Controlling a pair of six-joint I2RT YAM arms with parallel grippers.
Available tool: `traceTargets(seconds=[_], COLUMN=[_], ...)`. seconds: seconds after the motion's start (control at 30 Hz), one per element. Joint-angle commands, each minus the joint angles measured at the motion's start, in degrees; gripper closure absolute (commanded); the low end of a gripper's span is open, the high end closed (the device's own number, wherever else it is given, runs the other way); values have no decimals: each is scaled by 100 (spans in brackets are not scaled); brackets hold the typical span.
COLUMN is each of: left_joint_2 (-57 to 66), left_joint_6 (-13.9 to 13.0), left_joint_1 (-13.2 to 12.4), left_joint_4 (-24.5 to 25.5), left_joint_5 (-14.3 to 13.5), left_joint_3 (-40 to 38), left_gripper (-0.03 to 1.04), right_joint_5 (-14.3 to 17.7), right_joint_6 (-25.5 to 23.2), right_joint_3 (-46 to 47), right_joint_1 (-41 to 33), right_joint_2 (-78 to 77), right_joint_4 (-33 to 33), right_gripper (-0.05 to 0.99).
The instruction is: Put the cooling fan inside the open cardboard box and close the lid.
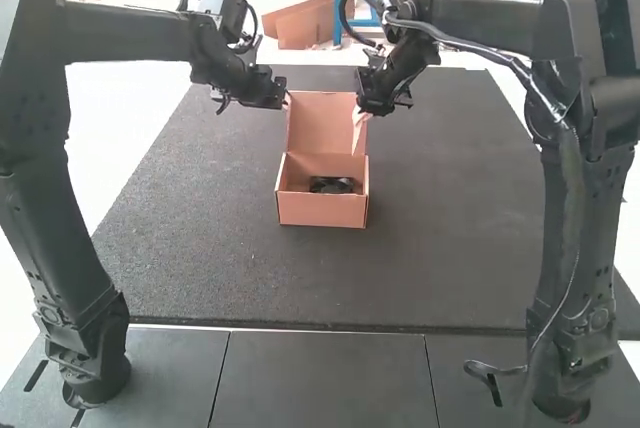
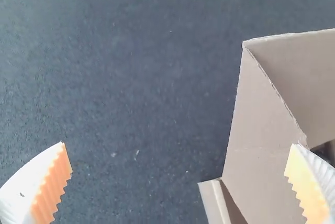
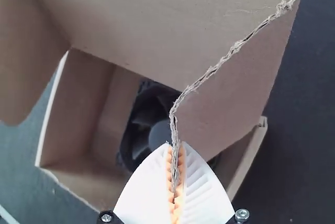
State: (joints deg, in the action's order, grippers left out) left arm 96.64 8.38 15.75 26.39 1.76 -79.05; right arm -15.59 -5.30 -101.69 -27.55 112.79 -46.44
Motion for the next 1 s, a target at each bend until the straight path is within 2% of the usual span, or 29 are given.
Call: traceTargets(seconds=[0.0, 0.47, 0.77, 0.97], left_joint_2=[-207, -462, -708, -1103], left_joint_6=[-30, 120, 49, 111], left_joint_1=[34, 455, 455, 412], left_joint_4=[24, 182, 393, 147], left_joint_5=[44, 44, 35, -79], left_joint_3=[-137, 197, 478, 601], left_gripper=[4, 4, 4, 4], right_joint_5=[-93, -137, -225, -233], right_joint_6=[91, 99, 231, 222], right_joint_3=[97, 246, 747, 870], right_joint_1=[-75, -40, -31, -22], right_joint_2=[-152, -319, -548, -636], right_joint_4=[-111, -173, -375, -357], right_gripper=[95, 95, 95, 95])
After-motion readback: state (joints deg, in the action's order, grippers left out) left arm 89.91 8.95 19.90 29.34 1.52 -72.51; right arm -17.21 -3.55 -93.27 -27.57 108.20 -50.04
